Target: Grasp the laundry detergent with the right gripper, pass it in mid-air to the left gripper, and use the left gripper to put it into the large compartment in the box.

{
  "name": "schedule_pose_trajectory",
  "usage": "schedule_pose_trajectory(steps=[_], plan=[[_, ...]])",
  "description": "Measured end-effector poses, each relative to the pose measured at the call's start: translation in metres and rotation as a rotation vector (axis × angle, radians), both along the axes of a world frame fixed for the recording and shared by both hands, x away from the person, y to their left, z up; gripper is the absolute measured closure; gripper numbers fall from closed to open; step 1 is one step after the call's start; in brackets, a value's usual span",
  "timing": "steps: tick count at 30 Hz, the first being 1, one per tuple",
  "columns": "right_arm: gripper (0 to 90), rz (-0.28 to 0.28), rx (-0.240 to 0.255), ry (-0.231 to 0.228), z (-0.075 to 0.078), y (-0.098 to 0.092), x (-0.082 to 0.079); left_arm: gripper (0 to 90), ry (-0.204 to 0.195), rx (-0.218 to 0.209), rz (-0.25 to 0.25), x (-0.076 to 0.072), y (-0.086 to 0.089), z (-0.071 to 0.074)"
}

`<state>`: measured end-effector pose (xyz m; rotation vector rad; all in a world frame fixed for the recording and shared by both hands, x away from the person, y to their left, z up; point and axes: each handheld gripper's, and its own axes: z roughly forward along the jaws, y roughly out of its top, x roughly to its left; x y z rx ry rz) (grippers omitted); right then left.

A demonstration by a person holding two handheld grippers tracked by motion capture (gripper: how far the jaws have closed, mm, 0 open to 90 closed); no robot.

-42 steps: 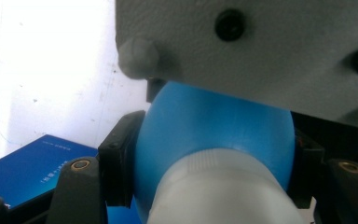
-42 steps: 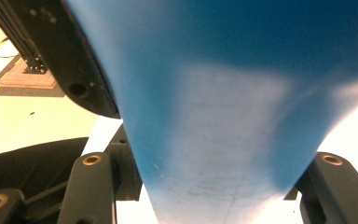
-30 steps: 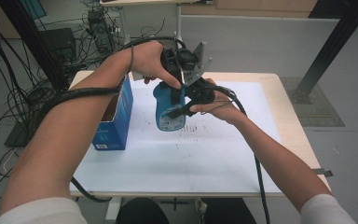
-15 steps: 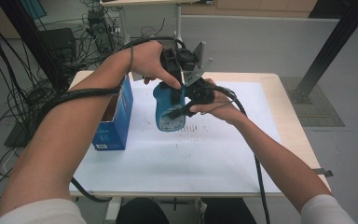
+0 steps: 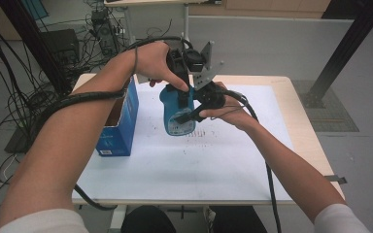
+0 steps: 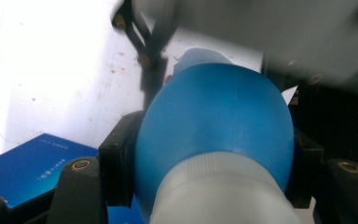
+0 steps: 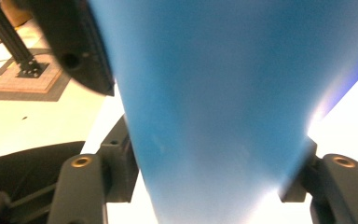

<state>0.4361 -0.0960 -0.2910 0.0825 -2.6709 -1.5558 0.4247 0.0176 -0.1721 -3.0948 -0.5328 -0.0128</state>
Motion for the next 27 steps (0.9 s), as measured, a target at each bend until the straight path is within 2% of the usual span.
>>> schedule_pose_trajectory(steps=[4,8,10,16,21,25,27], plan=[[17.4,-0.052,0.006,0.042,0.003,-0.012,0.003,36.2,0.006,0.003,0.023,0.0,0.003,-0.003],[13.2,-0.11,-0.016,0.083,0.004,-0.025,0.004,36.3,0.022,0.007,0.064,0.004,0.006,-0.004],[10.1,-0.142,-0.045,0.1,0.005,-0.031,0.004,36.3,0.027,0.011,0.082,0.006,0.008,-0.003],[6.7,-0.245,-0.132,0.081,0.007,-0.049,-0.001,36.3,0.016,0.022,0.143,0.009,0.012,0.002],[3.9,-0.315,-0.221,0.101,0.008,-0.065,-0.002,36.3,0.004,0.024,0.219,0.012,0.015,0.011],[3.9,-0.358,-0.261,0.131,0.009,-0.077,-0.001,36.3,-0.013,0.022,0.275,0.013,0.018,0.019],[3.7,-0.378,-0.284,0.14,0.01,-0.084,0.0,36.2,-0.024,0.02,0.319,0.014,0.02,0.024]])
